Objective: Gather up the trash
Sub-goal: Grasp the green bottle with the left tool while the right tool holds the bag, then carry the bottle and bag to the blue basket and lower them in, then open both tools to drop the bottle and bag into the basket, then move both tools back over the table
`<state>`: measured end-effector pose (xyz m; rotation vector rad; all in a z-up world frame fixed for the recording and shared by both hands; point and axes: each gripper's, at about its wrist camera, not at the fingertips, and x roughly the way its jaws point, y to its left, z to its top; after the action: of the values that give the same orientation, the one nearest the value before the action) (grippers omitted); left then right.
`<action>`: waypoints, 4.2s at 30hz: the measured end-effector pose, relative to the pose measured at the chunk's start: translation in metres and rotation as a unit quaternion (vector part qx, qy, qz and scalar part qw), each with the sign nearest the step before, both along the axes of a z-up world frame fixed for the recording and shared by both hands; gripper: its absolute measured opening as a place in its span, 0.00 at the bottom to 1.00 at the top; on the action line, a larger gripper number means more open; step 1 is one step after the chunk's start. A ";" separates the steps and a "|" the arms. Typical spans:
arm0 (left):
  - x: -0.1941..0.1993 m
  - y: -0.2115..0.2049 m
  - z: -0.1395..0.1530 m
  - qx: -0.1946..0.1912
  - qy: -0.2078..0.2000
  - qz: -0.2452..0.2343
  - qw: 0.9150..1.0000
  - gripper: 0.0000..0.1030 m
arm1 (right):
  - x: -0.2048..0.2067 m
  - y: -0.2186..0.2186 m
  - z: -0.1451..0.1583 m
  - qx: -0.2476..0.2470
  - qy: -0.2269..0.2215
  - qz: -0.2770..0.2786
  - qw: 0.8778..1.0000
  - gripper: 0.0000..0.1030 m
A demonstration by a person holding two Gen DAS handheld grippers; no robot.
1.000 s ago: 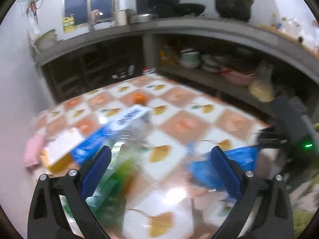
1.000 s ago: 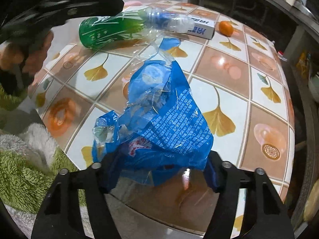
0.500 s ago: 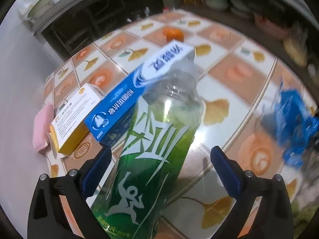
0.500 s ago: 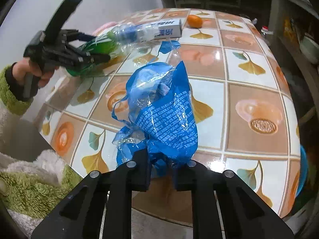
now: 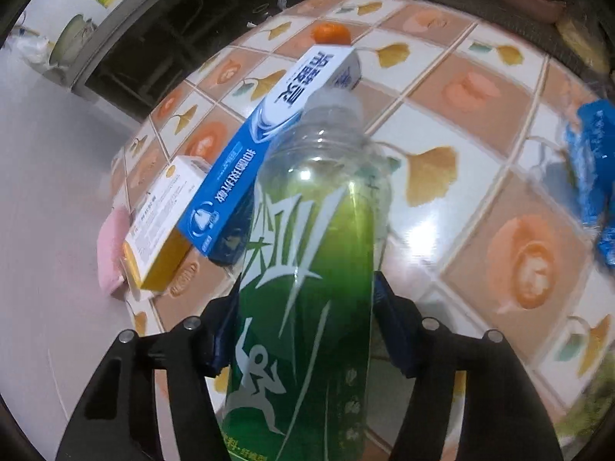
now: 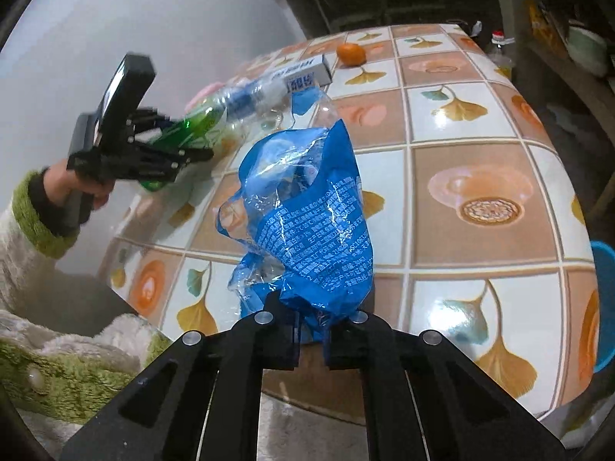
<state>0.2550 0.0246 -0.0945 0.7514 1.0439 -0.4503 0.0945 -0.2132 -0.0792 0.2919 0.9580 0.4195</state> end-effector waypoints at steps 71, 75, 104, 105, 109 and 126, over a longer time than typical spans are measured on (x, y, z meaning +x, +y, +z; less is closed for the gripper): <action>-0.018 -0.553 -0.092 -0.229 0.355 -0.136 0.896 0.80 | -0.053 -0.342 -0.197 0.026 0.212 -0.531 0.820 0.64; -0.029 -0.500 -0.012 -0.262 0.309 -0.195 0.893 0.83 | -0.059 -0.348 -0.182 0.035 0.195 -0.550 0.811 0.29; -0.032 0.036 0.078 -0.294 -0.064 0.108 0.948 0.95 | 0.042 -0.119 0.081 0.020 -0.008 -0.293 0.956 0.71; -0.032 0.048 0.078 -0.294 -0.075 0.122 0.945 0.95 | 0.058 -0.102 0.080 0.033 0.003 -0.268 0.963 0.71; -0.036 0.070 0.072 -0.286 -0.101 0.135 0.943 0.95 | 0.113 -0.039 0.075 0.109 0.053 -0.185 0.975 0.71; 0.094 0.041 0.065 -0.268 -0.080 0.123 0.952 0.80 | 0.221 0.054 0.035 0.230 0.200 -0.179 0.936 0.72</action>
<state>0.3486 0.0653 -0.0299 0.1649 0.7959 -0.4236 0.3156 -0.1589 -0.0440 0.9923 1.1684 0.2453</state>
